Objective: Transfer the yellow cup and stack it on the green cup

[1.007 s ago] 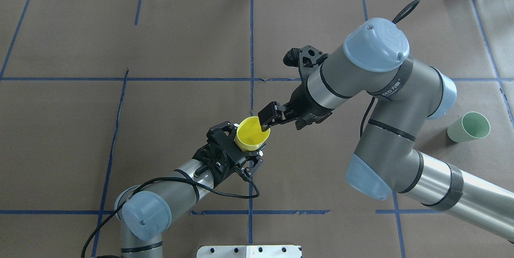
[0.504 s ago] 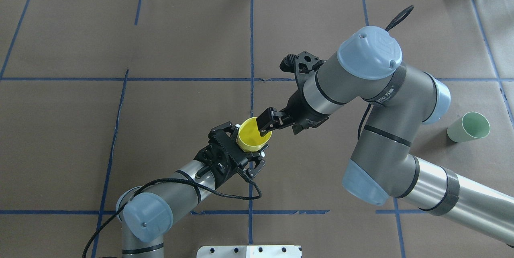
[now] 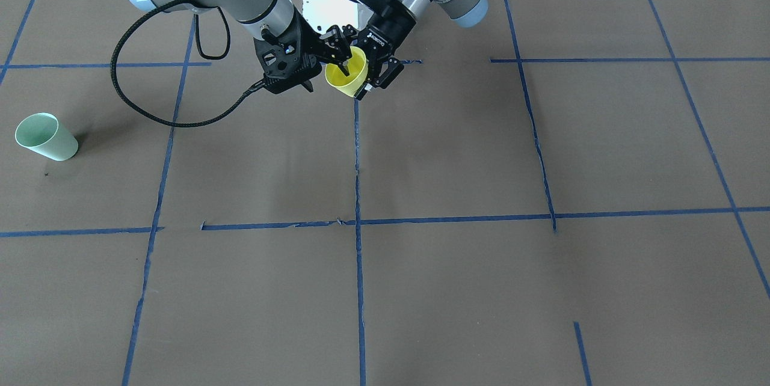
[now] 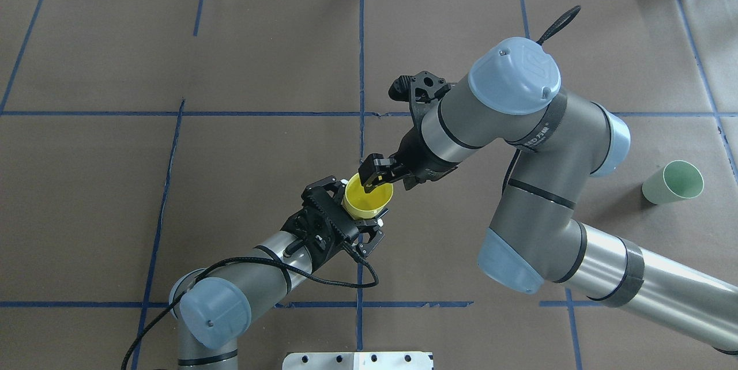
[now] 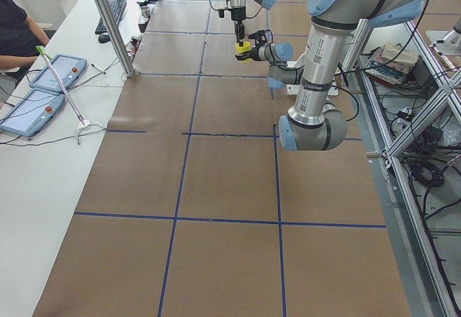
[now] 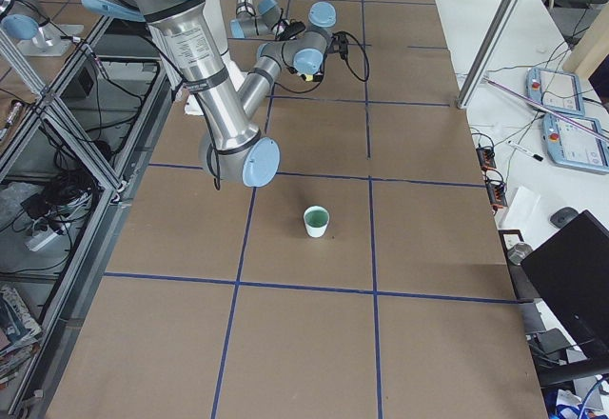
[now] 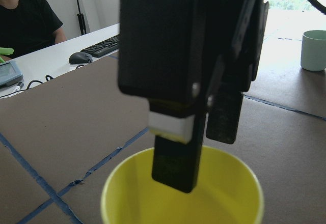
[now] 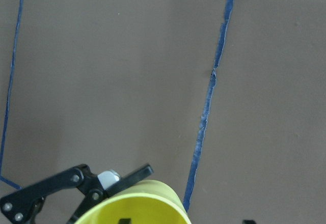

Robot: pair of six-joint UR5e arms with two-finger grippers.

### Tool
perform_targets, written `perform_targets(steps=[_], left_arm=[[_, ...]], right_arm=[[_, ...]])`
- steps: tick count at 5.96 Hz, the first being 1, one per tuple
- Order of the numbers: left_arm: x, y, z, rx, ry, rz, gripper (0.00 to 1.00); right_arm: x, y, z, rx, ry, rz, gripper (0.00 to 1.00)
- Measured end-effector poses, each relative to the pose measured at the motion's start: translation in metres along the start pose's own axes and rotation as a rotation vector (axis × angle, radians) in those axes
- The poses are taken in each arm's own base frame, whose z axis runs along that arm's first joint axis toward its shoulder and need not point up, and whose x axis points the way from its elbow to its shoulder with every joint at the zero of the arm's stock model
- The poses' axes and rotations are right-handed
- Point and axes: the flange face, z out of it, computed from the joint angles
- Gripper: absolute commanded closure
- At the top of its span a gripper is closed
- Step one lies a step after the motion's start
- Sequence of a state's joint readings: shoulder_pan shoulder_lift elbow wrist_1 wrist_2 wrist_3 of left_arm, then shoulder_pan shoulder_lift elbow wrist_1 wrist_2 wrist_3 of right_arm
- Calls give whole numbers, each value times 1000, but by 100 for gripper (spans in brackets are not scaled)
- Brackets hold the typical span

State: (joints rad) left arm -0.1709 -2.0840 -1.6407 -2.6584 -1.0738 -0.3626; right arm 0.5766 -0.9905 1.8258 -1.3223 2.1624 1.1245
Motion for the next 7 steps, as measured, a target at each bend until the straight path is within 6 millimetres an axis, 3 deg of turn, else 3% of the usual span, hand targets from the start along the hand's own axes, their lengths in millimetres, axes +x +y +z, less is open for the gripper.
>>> perform_targets(steps=[1,2,3,4,7], left_arm=[[2,-2,1,3,2,-2,65],[2,-3,1,5,2,-2,29],[2,-3,1,4,1,1,12],[3,-4,2,6,1,5,1],[6,-13,1,22,6,-10,0]], right_arm=[[0,-1,7,2,-14,-11,98],[-1,-1,9,4,-25,-17,100],[0,-1,9,4,-29,-19,100],[-1,0,8,4,-33,-21,100],[3,-1,8,7,-26,-6,100]])
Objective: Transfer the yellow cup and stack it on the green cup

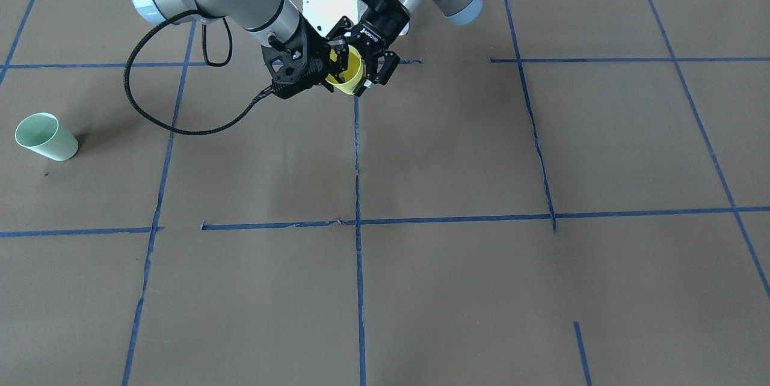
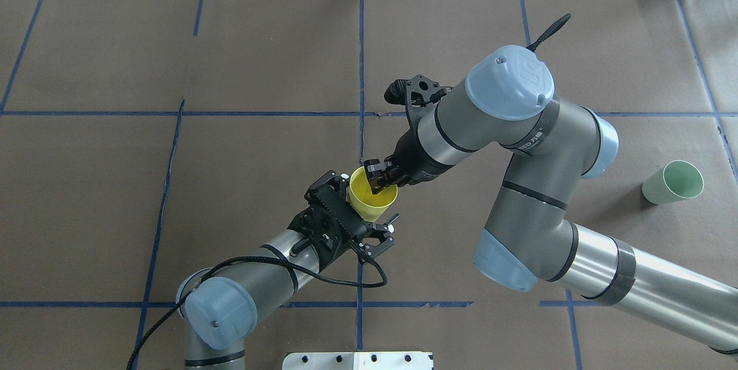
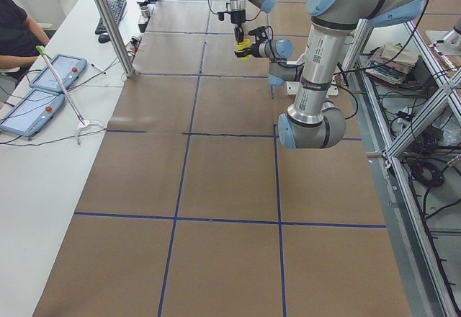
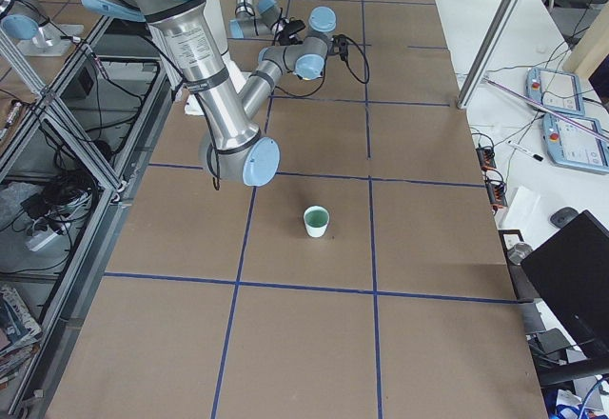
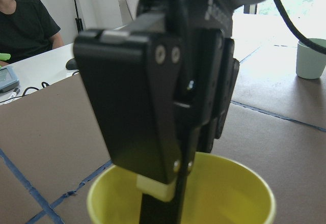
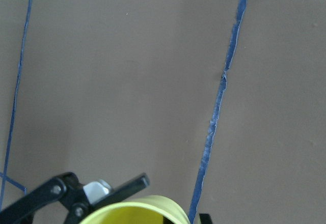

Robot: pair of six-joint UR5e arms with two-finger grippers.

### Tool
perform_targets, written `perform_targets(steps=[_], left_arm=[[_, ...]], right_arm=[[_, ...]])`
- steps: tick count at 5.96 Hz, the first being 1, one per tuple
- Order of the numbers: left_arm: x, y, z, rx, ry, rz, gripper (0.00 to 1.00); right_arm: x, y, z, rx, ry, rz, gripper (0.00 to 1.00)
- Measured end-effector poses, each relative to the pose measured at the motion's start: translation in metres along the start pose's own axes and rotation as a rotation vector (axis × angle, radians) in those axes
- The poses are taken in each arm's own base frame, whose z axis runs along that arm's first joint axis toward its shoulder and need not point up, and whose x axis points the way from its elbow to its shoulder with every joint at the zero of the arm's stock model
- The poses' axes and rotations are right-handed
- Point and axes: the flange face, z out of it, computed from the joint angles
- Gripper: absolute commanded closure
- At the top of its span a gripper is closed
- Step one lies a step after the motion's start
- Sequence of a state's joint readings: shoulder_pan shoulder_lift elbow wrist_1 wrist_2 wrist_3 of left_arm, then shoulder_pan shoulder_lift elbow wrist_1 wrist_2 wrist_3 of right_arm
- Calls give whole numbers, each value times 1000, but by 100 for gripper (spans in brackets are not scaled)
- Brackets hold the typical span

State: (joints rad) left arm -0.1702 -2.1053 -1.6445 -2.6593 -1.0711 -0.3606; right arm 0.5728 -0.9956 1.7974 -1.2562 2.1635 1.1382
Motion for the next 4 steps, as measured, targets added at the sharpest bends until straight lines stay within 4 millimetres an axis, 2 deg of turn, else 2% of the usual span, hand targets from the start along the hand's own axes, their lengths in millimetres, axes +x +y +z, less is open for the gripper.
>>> perform_targets(steps=[2,4], left_arm=[[1,-4,0,5,-2,-2,0],[0,-4,0,7,-4,0,0]], right_arm=[[9,-1,1,2,13,26,100],[29,-3,3,24,46,46,100]])
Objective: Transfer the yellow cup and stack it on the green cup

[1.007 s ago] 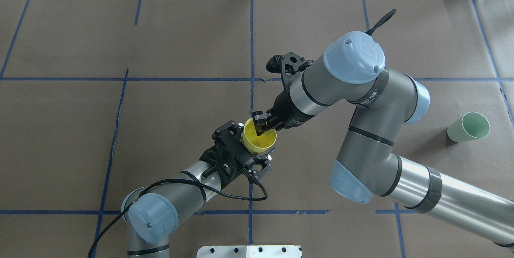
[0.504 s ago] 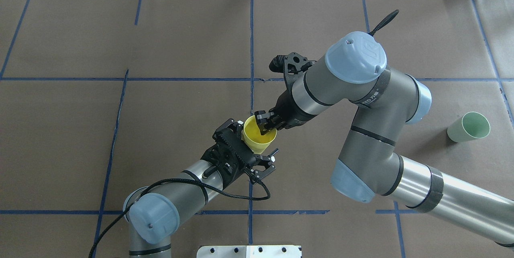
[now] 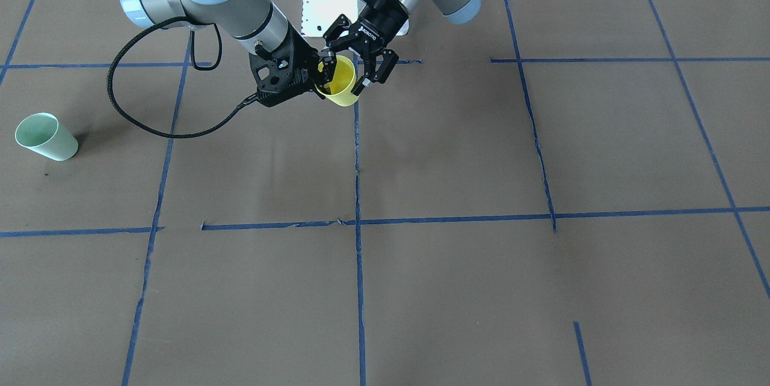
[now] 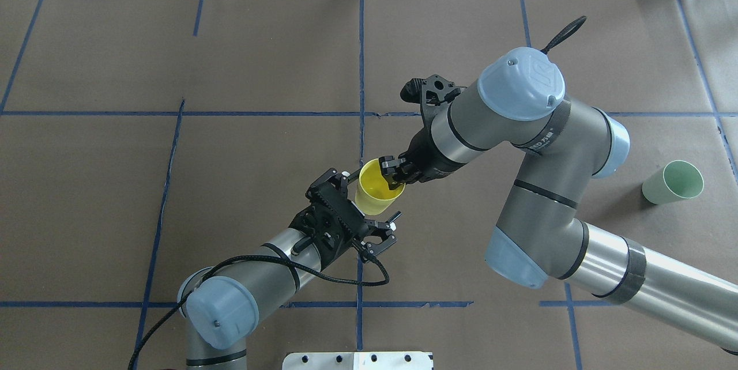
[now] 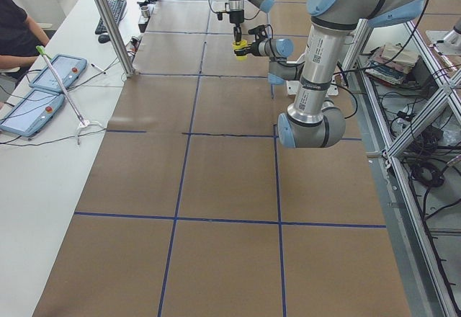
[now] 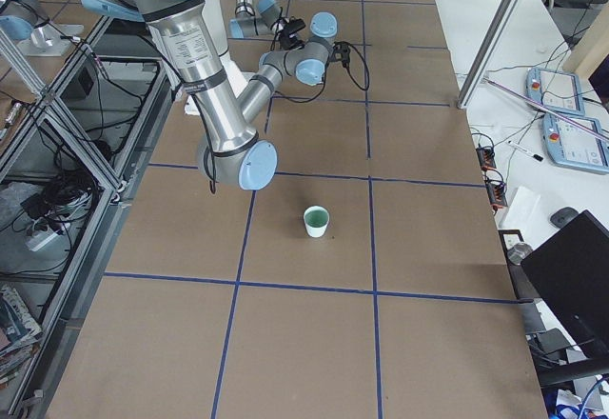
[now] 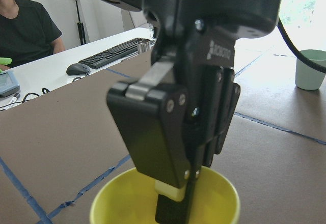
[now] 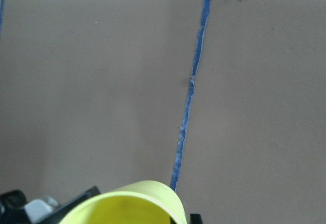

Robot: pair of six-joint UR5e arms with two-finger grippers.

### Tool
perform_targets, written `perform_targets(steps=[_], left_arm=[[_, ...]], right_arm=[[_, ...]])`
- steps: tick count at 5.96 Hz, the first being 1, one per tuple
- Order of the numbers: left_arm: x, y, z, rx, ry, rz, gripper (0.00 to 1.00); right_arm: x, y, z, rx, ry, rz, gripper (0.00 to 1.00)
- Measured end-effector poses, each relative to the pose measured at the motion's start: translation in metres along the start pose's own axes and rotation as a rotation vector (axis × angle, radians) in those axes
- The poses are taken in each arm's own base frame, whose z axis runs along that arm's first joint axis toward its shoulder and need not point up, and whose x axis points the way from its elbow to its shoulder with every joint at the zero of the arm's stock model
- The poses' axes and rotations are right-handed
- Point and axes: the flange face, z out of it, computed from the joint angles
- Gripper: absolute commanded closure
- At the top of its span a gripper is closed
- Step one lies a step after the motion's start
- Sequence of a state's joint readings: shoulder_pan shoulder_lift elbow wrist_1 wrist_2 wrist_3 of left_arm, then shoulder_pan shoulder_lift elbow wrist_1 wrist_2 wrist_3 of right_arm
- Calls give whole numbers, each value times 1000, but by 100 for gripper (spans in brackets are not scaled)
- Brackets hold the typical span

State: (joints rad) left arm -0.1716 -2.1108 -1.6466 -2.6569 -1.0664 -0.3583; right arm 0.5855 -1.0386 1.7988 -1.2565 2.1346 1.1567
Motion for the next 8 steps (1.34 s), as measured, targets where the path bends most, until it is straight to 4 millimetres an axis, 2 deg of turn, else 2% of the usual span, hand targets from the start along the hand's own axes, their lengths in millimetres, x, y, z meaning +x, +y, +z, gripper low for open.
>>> perform_targets(steps=[2,3,4,5,6,8], left_arm=[[0,-2,0,3,0,-3,0],[1,-2,0,4,0,-4,0],[1,-3,0,4,-1,-5,0],[1,-3,0,4,-1,-6,0],[1,-3,0,5,0,-8,0],[4,-11,2,13,4,-47,0]], right_arm=[[34,-7,7,46,69,34,100],[66,-15,3,73,115,70,100],[111,-26,-13,103,162,121,100],[164,-32,-46,142,201,183,100],[215,-23,-90,183,228,240,100],[316,7,-180,229,277,308,100]])
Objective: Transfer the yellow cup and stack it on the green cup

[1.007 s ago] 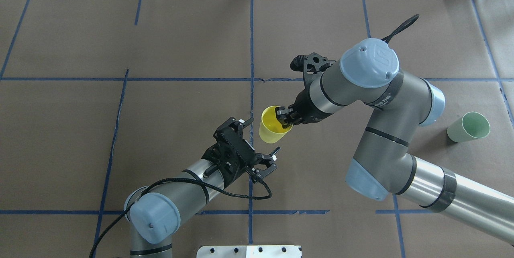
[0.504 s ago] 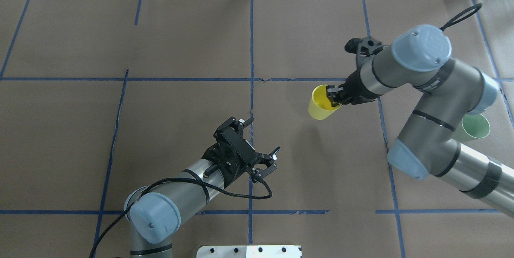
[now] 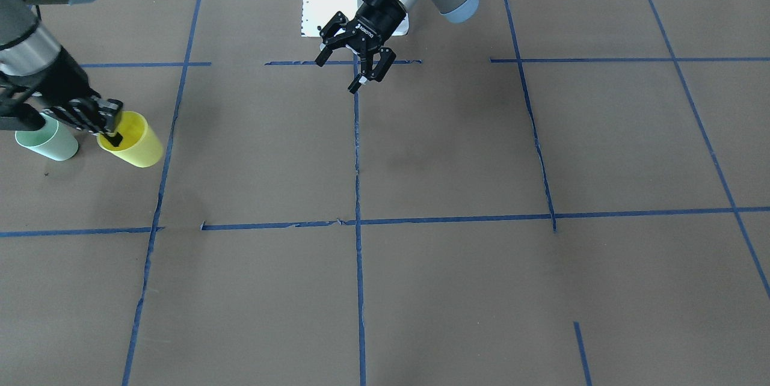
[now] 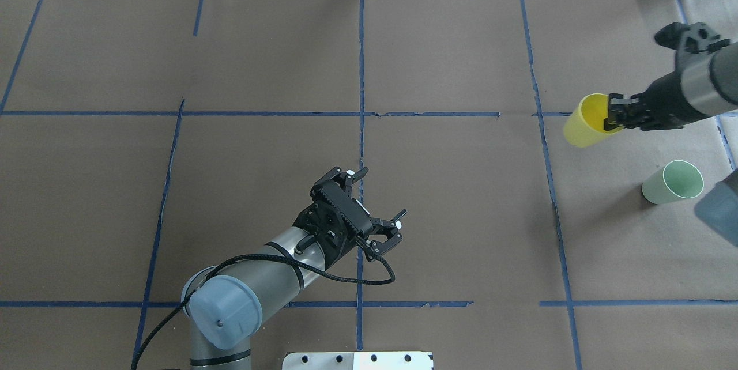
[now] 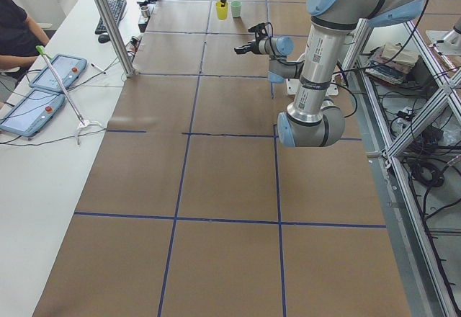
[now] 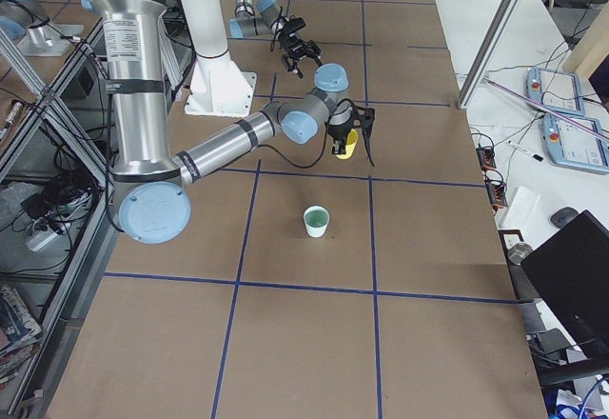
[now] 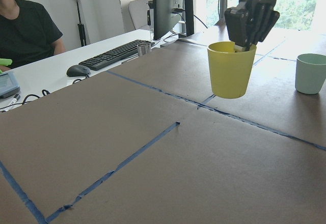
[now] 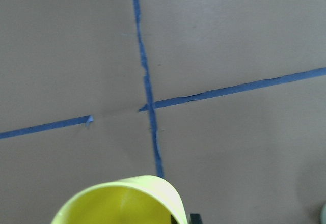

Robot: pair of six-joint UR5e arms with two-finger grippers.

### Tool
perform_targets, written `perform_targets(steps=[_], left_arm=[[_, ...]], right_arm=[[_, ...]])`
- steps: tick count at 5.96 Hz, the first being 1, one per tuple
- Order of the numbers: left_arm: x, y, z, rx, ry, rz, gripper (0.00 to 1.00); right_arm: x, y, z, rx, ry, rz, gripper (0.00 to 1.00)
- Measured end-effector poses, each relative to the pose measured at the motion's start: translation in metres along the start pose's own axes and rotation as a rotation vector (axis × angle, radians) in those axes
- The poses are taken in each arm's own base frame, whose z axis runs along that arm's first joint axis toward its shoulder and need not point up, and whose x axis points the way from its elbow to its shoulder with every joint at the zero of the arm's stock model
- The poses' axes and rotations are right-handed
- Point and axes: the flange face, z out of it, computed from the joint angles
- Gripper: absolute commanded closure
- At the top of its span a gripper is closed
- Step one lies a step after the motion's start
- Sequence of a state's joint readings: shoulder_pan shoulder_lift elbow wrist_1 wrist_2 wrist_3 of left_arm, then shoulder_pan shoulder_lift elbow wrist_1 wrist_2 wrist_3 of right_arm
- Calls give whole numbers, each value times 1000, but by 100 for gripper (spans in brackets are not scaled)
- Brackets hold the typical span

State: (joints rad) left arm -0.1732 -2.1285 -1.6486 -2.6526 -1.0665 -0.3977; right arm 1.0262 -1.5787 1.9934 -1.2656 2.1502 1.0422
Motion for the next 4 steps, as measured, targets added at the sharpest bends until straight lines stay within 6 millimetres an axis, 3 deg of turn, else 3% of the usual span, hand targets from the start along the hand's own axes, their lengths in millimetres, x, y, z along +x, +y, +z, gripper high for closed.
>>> perform_targets(steps=[1,2,4], left_arm=[[1,-5,3,-9,-7,-54,0],[-4,-10,10,-39,-36,-96,0],[-30,-11,28,-127,-126,-161,0]], right_arm=[[54,-5,-20,-7,14,-33,100],[94,-4,-31,-13,29,-63,100],[133,6,-30,-17,77,-75,100]])
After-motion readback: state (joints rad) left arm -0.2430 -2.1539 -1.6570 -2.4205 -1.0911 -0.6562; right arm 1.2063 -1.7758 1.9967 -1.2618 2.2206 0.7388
